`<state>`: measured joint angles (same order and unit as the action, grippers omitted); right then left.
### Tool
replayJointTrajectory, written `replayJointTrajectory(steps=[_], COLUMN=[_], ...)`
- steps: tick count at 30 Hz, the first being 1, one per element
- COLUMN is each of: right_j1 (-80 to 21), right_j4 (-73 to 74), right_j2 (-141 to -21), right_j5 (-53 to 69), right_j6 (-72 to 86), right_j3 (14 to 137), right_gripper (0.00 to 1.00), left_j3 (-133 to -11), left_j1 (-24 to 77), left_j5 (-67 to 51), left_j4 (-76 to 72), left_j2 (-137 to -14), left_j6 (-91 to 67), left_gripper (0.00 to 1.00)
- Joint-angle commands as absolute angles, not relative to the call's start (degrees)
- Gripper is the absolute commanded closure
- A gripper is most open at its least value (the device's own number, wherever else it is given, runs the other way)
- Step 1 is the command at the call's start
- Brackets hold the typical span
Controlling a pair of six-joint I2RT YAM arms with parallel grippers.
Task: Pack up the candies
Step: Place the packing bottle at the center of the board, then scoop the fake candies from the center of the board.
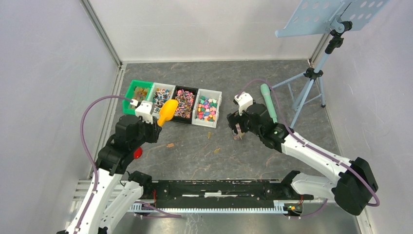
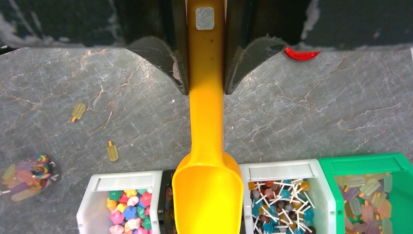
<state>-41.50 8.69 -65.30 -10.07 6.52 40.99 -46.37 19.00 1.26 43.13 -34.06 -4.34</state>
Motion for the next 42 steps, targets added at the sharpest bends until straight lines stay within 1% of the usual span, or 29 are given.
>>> replayJointTrajectory(steps=[1, 4, 7, 9, 10, 11, 14, 16, 20, 22, 26, 30, 33, 42], right_j1=[-41.38, -41.93, -44.54, -47.01, -48.31, -49.48, -52.61, -54.47, -57.58, -58.34, -60.36, -61.53, -61.94, -63.02], right_j4=[8.07, 3.65, 2.15, 0.44, -2.04, -3.65, -10.43, -12.89, -18.27, -21.32, -20.18, -21.24, -20.61, -19.27], right_j2=[-63.59, -66.14, -71.94, -75.62, -77.63, -79.18, -84.62, -89.67, -99.08, -103.63, -111.67, -118.61, -122.33, -127.89], right_j5=[-6.32, -3.58, -3.17, -2.83, -1.85, -0.65, 2.13, 3.65, 4.81, 6.97, 7.40, 11.23, 13.36, 12.83], right_j6=[9.96, 14.72, 17.65, 18.54, 19.13, 20.10, 23.86, 26.19, 29.65, 31.69, 31.94, 31.89, 31.81, 28.38], right_j3=[46.40, 47.20, 50.99, 53.43, 54.40, 55.43, 57.58, 61.12, 65.92, 68.47, 75.76, 80.32, 82.89, 85.01], right_gripper=[0.13, 0.24, 0.35, 0.49, 0.60, 0.66, 0.80, 0.86, 0.88, 0.85, 0.79, 0.78, 0.76, 0.76], left_j3=[-49.82, -54.23, -58.56, -60.48, -61.20, -62.02, -64.48, -66.90, -69.91, -70.77, -71.54, -72.15, -71.21, -67.66], left_j1=[19.06, 19.00, 19.01, 19.06, 19.07, 19.03, 18.97, 19.04, 19.43, 19.89, 20.00, 20.08, 20.12, 20.21], left_j5=[3.07, 3.27, 3.57, 4.16, 4.02, 3.57, 3.39, 4.10, 5.50, 6.34, 6.71, 6.82, 6.97, 8.55], left_j4=[41.23, 40.58, 39.52, 38.53, 38.06, 37.85, 37.93, 39.52, 41.79, 42.57, 41.53, 40.54, 39.93, 39.89], left_j2=[-32.92, -32.73, -32.71, -32.14, -31.87, -31.71, -31.53, -31.68, -30.15, -29.52, -27.21, -24.48, -23.18, -21.88], left_j6=[-7.01, -9.80, -12.51, -13.38, -13.52, -13.41, -12.64, -12.24, -12.11, -12.19, -12.46, -14.24, -14.34, -14.07], left_gripper=[0.98, 0.98, 0.98, 0.98, 0.98, 0.98, 0.98, 0.98, 0.98, 0.98, 0.98, 0.98, 0.98, 0.98])
